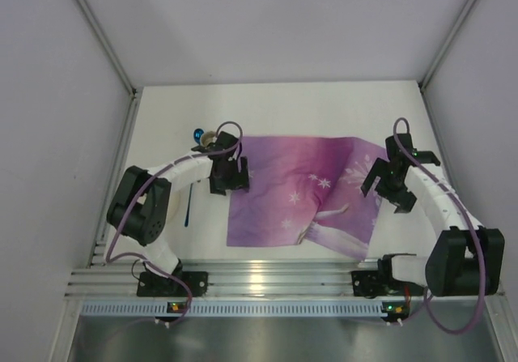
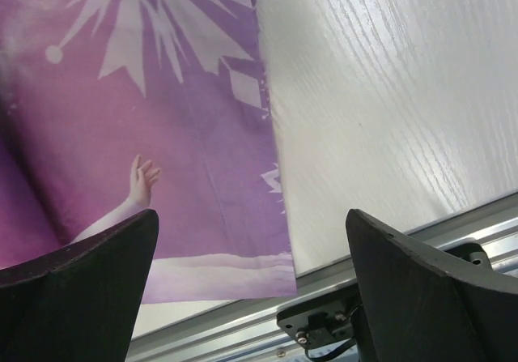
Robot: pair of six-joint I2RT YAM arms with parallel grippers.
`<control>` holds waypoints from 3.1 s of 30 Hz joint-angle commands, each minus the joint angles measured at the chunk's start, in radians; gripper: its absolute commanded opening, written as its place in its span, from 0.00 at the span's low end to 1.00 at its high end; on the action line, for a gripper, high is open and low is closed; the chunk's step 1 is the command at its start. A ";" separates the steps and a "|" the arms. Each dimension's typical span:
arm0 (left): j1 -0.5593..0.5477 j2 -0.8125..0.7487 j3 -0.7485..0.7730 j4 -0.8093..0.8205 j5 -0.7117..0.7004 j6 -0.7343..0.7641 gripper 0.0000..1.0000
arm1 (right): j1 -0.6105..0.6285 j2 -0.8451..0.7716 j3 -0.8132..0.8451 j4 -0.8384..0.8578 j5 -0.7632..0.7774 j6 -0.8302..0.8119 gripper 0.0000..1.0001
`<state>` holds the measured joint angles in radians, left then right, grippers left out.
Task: Set the dinner table for one person
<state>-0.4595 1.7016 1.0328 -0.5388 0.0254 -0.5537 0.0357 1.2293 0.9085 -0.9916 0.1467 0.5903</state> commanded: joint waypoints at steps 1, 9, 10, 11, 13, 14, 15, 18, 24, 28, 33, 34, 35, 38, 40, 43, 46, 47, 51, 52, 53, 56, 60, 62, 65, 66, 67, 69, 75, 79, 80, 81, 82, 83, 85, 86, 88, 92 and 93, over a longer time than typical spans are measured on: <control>-0.013 0.041 0.015 0.049 -0.002 0.008 0.77 | -0.028 0.076 0.013 0.040 0.002 -0.044 1.00; -0.013 0.056 0.018 0.045 -0.002 0.009 0.27 | -0.074 0.315 -0.002 0.179 -0.050 -0.040 0.90; -0.013 0.055 0.019 0.045 -0.005 0.009 0.23 | -0.072 0.329 -0.006 0.212 -0.059 -0.037 0.83; -0.013 0.055 0.019 0.042 -0.005 0.009 0.15 | -0.072 0.350 -0.010 0.231 -0.088 -0.037 0.79; -0.013 0.053 0.023 0.036 -0.005 0.011 0.09 | -0.066 0.369 -0.020 0.270 -0.111 -0.032 0.65; -0.011 0.052 0.024 0.033 -0.007 0.012 0.06 | -0.060 0.381 -0.022 0.283 -0.134 -0.032 0.57; -0.011 0.052 0.027 0.031 -0.008 0.011 0.00 | -0.053 0.390 -0.022 0.291 -0.139 -0.032 0.51; -0.011 0.052 0.036 0.017 -0.015 0.008 0.00 | -0.007 0.418 -0.005 0.298 -0.131 -0.038 0.25; 0.038 0.021 0.038 -0.053 -0.077 -0.005 0.00 | -0.008 0.420 0.068 0.211 -0.020 -0.092 0.00; 0.139 -0.052 -0.008 -0.093 -0.117 -0.006 0.00 | -0.028 0.415 0.174 0.105 0.117 -0.145 0.00; 0.236 -0.123 -0.056 -0.102 -0.108 0.038 0.00 | -0.069 0.437 0.256 0.053 0.198 -0.184 0.00; 0.236 -0.122 -0.057 -0.102 -0.104 0.044 0.00 | -0.069 0.440 0.259 0.054 0.191 -0.185 0.00; 0.236 -0.122 -0.059 -0.107 -0.101 0.046 0.00 | -0.069 0.446 0.259 0.054 0.170 -0.185 0.00; 0.236 -0.123 -0.069 -0.112 -0.084 0.035 0.00 | -0.068 0.456 0.248 0.067 0.139 -0.175 0.03; 0.236 -0.135 -0.083 -0.110 -0.070 0.029 0.00 | -0.066 0.460 0.230 0.076 0.125 -0.167 0.09; 0.234 -0.148 -0.085 -0.141 -0.081 0.021 0.00 | -0.062 0.457 0.217 0.097 0.106 -0.172 0.80; 0.236 -0.174 -0.060 -0.200 -0.071 0.005 0.01 | -0.060 0.431 0.225 0.103 0.102 -0.182 0.95; 0.236 -0.187 -0.044 -0.225 -0.067 -0.005 0.07 | -0.060 0.409 0.231 0.097 0.097 -0.185 0.98; 0.234 -0.273 0.065 -0.299 -0.068 -0.038 0.76 | -0.059 0.322 0.282 0.065 0.079 -0.166 1.00; 0.236 -0.286 0.085 -0.299 -0.074 -0.038 0.86 | -0.051 0.300 0.286 0.053 0.071 -0.159 1.00; 0.236 -0.295 0.104 -0.303 -0.093 -0.037 0.98 | -0.045 0.261 0.290 0.051 0.054 -0.155 1.00; 0.236 -0.287 0.168 -0.316 -0.139 -0.040 0.98 | -0.002 0.217 0.294 0.027 0.037 -0.139 1.00; 0.254 -0.229 0.205 -0.273 -0.191 -0.040 0.98 | 0.029 0.170 0.251 0.025 -0.019 -0.138 1.00; 0.278 -0.185 0.226 -0.253 -0.190 -0.045 0.97 | 0.039 0.148 0.231 0.031 -0.054 -0.142 1.00; 0.292 -0.096 0.297 -0.195 -0.185 -0.043 0.93 | 0.055 0.121 0.182 0.067 -0.116 -0.152 1.00; 0.294 -0.071 0.312 -0.181 -0.189 -0.043 0.92 | 0.059 0.116 0.176 0.083 -0.131 -0.155 1.00; 0.297 -0.027 0.329 -0.167 -0.191 -0.045 0.91 | 0.072 0.116 0.175 0.088 -0.142 -0.161 1.00; 0.300 0.022 0.381 -0.138 -0.193 -0.051 0.89 | 0.084 0.116 0.175 0.094 -0.142 -0.178 1.00; 0.303 0.203 0.541 -0.150 -0.211 -0.060 0.86 | 0.086 0.141 0.178 0.114 -0.167 -0.207 1.00; 0.318 0.302 0.625 -0.159 -0.217 -0.043 0.85 | 0.086 0.156 0.168 0.137 -0.151 -0.204 1.00; 0.321 0.326 0.668 -0.173 -0.214 -0.041 0.84 | 0.086 0.168 0.171 0.133 -0.150 -0.196 1.00; 0.326 0.361 0.690 -0.191 -0.219 -0.043 0.82 | 0.086 0.173 0.173 0.128 -0.150 -0.189 1.00; 0.332 0.375 0.703 -0.203 -0.219 -0.045 0.81 | 0.086 0.173 0.173 0.128 -0.151 -0.184 1.00; 0.335 0.385 0.711 -0.194 -0.219 -0.043 0.81 | 0.086 0.176 0.165 0.139 -0.157 -0.176 1.00; 0.344 0.401 0.711 -0.179 -0.211 -0.043 0.77 | 0.086 0.185 0.165 0.143 -0.154 -0.178 1.00; 0.347 0.409 0.716 -0.182 -0.208 -0.045 0.76 | 0.086 0.203 0.177 0.140 -0.150 -0.184 1.00; 0.352 0.420 0.716 -0.181 -0.205 -0.038 0.71 | 0.084 0.222 0.190 0.130 -0.119 -0.188 1.00; 0.367 0.443 0.717 -0.162 -0.208 -0.011 0.53 | 0.082 0.271 0.233 0.126 -0.107 -0.190 1.00; 0.370 0.447 0.717 -0.159 -0.203 -0.008 0.49 | 0.082 0.279 0.242 0.126 -0.107 -0.188 1.00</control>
<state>-0.1024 2.1372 1.7100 -0.7185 -0.1734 -0.5842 0.1150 1.4879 1.0828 -0.8833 0.0147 0.4030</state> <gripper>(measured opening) 0.521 0.996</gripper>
